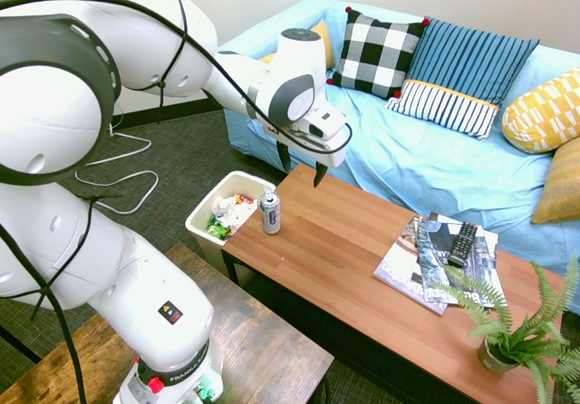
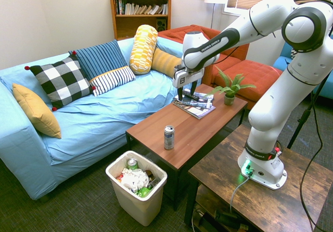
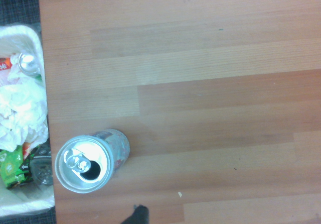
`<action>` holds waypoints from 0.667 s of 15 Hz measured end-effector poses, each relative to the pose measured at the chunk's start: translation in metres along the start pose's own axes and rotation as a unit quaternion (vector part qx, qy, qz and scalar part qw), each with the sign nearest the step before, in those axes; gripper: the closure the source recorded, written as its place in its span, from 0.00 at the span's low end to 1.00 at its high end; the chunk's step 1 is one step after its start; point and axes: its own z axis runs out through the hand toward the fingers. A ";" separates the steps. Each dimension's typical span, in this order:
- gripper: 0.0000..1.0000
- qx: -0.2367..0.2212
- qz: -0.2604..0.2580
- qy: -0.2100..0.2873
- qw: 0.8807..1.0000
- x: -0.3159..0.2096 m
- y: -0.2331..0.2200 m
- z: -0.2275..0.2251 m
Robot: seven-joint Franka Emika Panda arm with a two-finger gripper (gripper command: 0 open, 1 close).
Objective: Throw the can in the trash bin
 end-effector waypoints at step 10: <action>0.00 0.030 0.044 -0.002 0.999 -0.039 -0.041 0.047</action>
